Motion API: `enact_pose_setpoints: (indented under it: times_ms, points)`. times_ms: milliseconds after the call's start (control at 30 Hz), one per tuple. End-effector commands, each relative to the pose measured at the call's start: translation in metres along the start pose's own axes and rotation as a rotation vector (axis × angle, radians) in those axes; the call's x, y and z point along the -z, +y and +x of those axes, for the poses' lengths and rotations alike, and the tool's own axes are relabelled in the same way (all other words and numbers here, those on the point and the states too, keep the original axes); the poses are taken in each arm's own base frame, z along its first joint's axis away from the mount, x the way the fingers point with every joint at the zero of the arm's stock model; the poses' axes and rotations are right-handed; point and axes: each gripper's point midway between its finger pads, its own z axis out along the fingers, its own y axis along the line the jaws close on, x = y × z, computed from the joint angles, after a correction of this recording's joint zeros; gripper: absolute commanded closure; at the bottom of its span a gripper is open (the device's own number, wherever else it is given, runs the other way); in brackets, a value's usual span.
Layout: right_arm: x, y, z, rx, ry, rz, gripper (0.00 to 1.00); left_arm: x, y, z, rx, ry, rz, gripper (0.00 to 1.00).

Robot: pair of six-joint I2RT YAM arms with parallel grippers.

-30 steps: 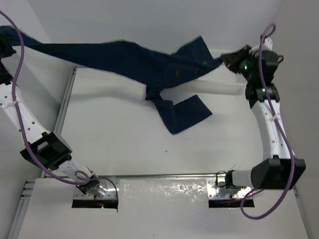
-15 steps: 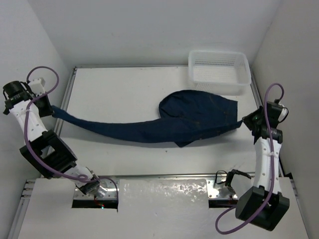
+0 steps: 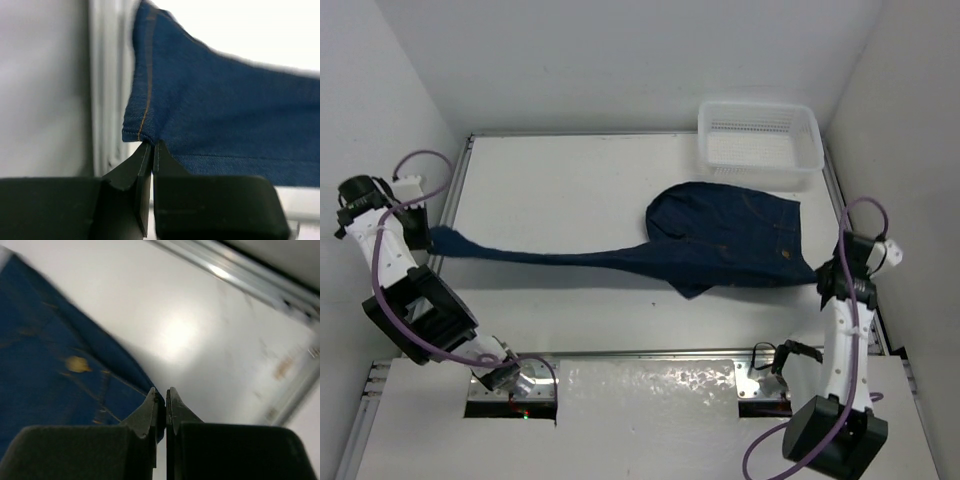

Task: Fold and stack the trousers
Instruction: Flatten the trousers out

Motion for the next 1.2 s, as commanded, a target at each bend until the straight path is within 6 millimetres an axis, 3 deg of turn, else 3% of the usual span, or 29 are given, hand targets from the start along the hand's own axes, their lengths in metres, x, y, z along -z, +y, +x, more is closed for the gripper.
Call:
enact_pose_setpoints:
  times_ms: [0,67,233,267,300,367,400,467,500,533,567,600,633,667,700,733,767,800,833,867,900,933,967,1033,1067,1133,1167]
  points:
    - [-0.008,-0.065,0.037,-0.019,-0.013,0.255,1.0,-0.001,0.002,0.049,-0.06,0.155,-0.036,1.0]
    - [-0.012,-0.088,0.056,-0.026,-0.011,0.322,1.0,-0.005,0.004,0.072,-0.064,0.233,-0.063,1.0]
    - [-0.016,-0.105,0.074,-0.021,0.001,0.386,0.99,-0.008,0.008,0.107,-0.087,0.376,-0.085,1.0]
    - [-0.017,-0.106,0.076,-0.013,0.01,0.393,0.76,-0.01,0.005,0.114,-0.087,0.397,-0.072,0.94]
    - [-0.018,-0.106,0.073,0.001,0.007,0.395,0.57,-0.009,0.008,0.122,-0.089,0.439,-0.09,0.67]
    - [-0.019,-0.102,0.062,0.045,-0.003,0.388,0.2,-0.01,0.01,0.123,-0.092,0.453,-0.089,0.37]
    - [-0.018,-0.095,0.049,0.054,-0.028,0.37,0.16,-0.008,0.013,0.107,-0.09,0.403,-0.096,0.25]
    - [-0.02,-0.079,0.026,0.128,-0.064,0.306,0.11,-0.001,0.012,0.074,-0.082,0.293,-0.072,0.21]
    - [-0.02,-0.07,0.014,0.148,-0.083,0.272,0.12,0.0,0.004,0.047,-0.072,0.187,-0.018,0.21]
    - [-0.018,-0.044,-0.009,0.185,-0.121,0.168,0.2,0.012,-0.002,-0.002,-0.086,0.032,0.0,0.25]
    - [-0.015,-0.028,-0.022,0.204,-0.149,0.101,0.2,0.021,0.002,-0.018,-0.079,-0.009,-0.024,0.25]
    - [-0.013,-0.008,-0.03,0.229,-0.167,0.016,0.38,0.02,-0.023,-0.048,-0.154,-0.067,0.013,0.34]
    - [-0.005,0.02,-0.041,0.256,-0.193,-0.097,0.45,0.027,-0.038,-0.075,-0.215,-0.116,0.013,0.38]
    - [0.001,0.053,-0.044,0.3,-0.211,-0.252,0.49,0.015,-0.064,-0.088,-0.252,-0.11,0.058,0.41]
    - [0.007,0.08,-0.041,0.346,-0.204,-0.345,0.51,0.015,-0.12,-0.109,-0.342,-0.144,0.172,0.48]
    - [0.009,0.093,-0.038,0.376,-0.193,-0.388,0.49,0.009,-0.15,-0.114,-0.36,-0.144,0.255,0.49]
    - [0.009,0.1,-0.032,0.399,-0.16,-0.41,0.48,-0.005,-0.199,-0.113,-0.374,-0.105,0.376,0.5]
    - [0.002,0.112,-0.021,0.419,-0.091,-0.437,0.45,-0.006,-0.23,-0.119,-0.389,-0.12,0.46,0.49]
    - [-0.004,0.114,-0.014,0.416,-0.037,-0.432,0.43,-0.014,-0.251,-0.119,-0.403,-0.102,0.496,0.48]
    - [-0.01,0.106,0.001,0.414,0.054,-0.387,0.42,-0.028,-0.291,-0.109,-0.438,-0.047,0.557,0.43]
    - [-0.022,0.105,0.011,0.425,0.122,-0.353,0.44,-0.029,-0.316,-0.109,-0.467,-0.05,0.605,0.41]
    - [-0.027,0.103,0.016,0.431,0.149,-0.342,0.44,-0.044,-0.336,-0.101,-0.478,-0.01,0.636,0.39]
    - [-0.031,0.105,0.023,0.434,0.171,-0.347,0.44,-0.044,-0.37,-0.092,-0.532,-0.002,0.685,0.36]
    - [-0.041,0.103,0.038,0.427,0.212,-0.346,0.44,-0.048,-0.405,-0.083,-0.583,0.018,0.728,0.33]
    - [-0.044,0.104,0.04,0.414,0.214,-0.347,0.44,-0.056,-0.435,-0.062,-0.637,0.067,0.764,0.3]
    - [-0.05,0.1,0.056,0.415,0.264,-0.345,0.44,-0.057,-0.465,-0.053,-0.668,0.076,0.792,0.27]
    - [-0.052,0.1,0.06,0.41,0.272,-0.351,0.44,-0.063,-0.487,-0.039,-0.693,0.092,0.818,0.26]
